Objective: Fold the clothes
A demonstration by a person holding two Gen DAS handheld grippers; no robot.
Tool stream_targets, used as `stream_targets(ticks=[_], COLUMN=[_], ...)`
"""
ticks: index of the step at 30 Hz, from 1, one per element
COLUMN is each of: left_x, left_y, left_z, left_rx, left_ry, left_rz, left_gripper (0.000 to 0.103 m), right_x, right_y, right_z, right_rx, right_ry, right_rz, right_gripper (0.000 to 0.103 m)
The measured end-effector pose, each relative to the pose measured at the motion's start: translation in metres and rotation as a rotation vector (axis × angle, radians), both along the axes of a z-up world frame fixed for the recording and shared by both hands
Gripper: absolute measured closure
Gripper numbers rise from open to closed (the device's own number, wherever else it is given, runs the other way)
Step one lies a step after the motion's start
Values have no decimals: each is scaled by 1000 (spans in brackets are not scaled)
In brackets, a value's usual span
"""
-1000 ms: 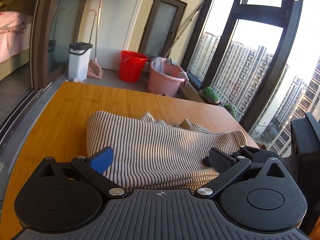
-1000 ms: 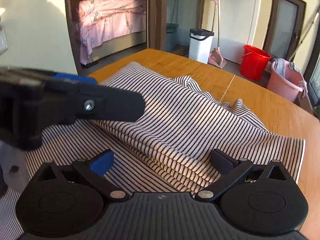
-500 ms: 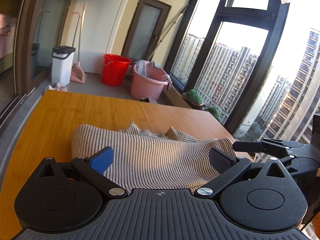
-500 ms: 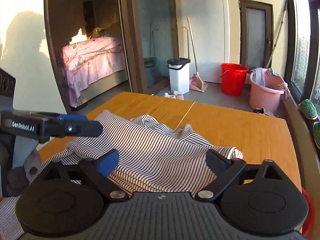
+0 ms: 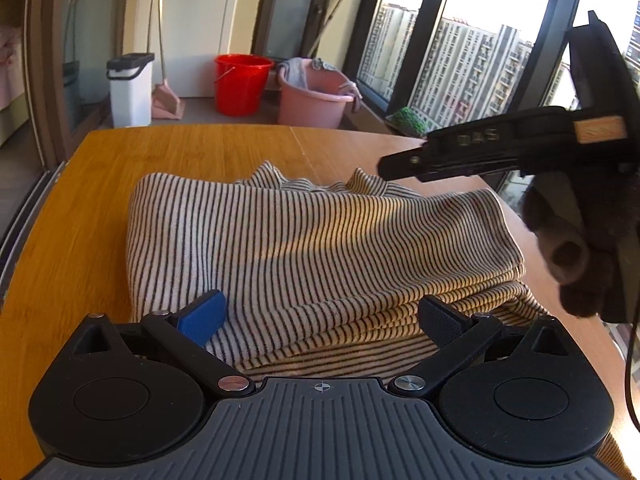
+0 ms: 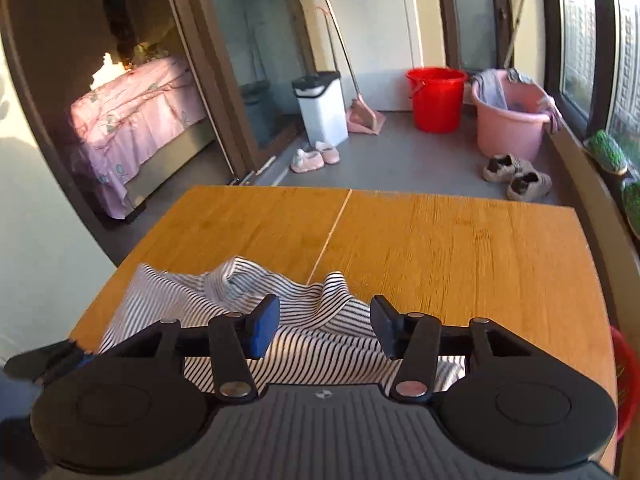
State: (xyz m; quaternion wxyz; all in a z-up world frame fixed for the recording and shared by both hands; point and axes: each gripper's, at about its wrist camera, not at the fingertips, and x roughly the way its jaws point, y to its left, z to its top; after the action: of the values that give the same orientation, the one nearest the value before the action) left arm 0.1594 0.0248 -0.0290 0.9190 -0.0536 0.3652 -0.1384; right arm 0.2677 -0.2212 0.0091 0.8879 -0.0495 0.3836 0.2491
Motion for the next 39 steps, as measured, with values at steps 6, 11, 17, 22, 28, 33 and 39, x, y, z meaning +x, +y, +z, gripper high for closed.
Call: stream_targets(ticks=[6, 11, 17, 22, 28, 33, 39], left_x=[-3, -7, -27, -33, -25, -37, -66], left_y=[2, -4, 33, 66, 66, 59, 66], left_z=[-1, -3, 37, 65, 63, 55, 37], left_rx=[-15, 29, -89, -130, -210, -77, 95], left_ry=[-7, -33, -127, -212, -147, -76, 50], left_rz=[-10, -31, -1, 112, 101, 72, 3], left_gripper=[0, 0, 0, 0, 0, 0, 0], right_x=[46, 35, 0, -71, -143, -170, -190], right_y=[24, 29, 7, -22, -42, -57, -89], right_z=[-10, -3, 47, 64, 25, 8, 46], right_rx=[-4, -15, 137, 252, 263, 241, 283], right_ry=[23, -14, -72, -42, 96, 104, 7], right_rz=[-43, -23, 48, 167, 206, 174, 185], right_gripper=[61, 91, 92, 93, 93, 92, 90])
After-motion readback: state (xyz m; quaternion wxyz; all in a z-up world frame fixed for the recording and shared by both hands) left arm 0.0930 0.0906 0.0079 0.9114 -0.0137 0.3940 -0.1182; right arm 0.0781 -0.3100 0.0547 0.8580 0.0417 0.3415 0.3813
